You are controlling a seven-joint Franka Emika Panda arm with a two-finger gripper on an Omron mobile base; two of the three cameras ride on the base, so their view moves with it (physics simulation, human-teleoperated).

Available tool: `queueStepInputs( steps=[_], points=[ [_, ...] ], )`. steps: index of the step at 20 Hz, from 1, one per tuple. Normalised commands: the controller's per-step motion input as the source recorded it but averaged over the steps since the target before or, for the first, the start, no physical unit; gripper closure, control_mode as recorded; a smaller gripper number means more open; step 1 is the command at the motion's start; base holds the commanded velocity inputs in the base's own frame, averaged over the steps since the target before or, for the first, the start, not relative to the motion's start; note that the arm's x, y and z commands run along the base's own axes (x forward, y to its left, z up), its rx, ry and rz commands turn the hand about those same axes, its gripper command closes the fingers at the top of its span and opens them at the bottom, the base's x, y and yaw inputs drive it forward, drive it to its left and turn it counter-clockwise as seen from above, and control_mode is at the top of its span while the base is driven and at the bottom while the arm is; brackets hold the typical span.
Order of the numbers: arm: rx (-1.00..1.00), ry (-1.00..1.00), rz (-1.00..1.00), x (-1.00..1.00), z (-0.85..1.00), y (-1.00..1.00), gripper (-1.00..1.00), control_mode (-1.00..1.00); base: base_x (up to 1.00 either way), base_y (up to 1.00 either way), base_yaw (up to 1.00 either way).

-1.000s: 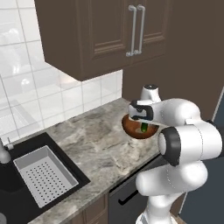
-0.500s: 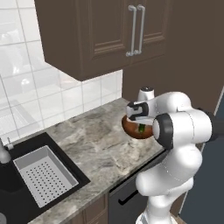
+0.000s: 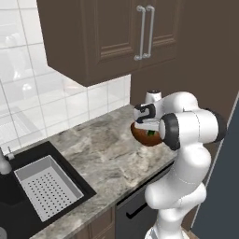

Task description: Take the garlic, mushroom, and cucumber from the freezer and place them in the bowl on the counter.

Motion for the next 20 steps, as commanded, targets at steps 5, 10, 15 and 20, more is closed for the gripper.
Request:
queueStepInputs(
  steps=[5, 10, 15, 20],
  points=[
    [0.00, 0.02, 0.00, 0.02, -0.02, 0.00, -1.00, -1.00, 0.00, 0.00, 0.00],
    [0.00, 0.00, 0.00, -0.05, 0.00, 0.00, -1.00, -1.00, 0.00, 0.00, 0.00],
    [0.00, -0.02, 0.00, -0.25, 0.05, 0.00, -1.00, -1.00, 0.00, 0.00, 0.00],
    [0.00, -0.09, 0.00, -0.44, 0.15, 0.00, -1.00, -1.00, 0.00, 0.00, 0.00]
  ],
)
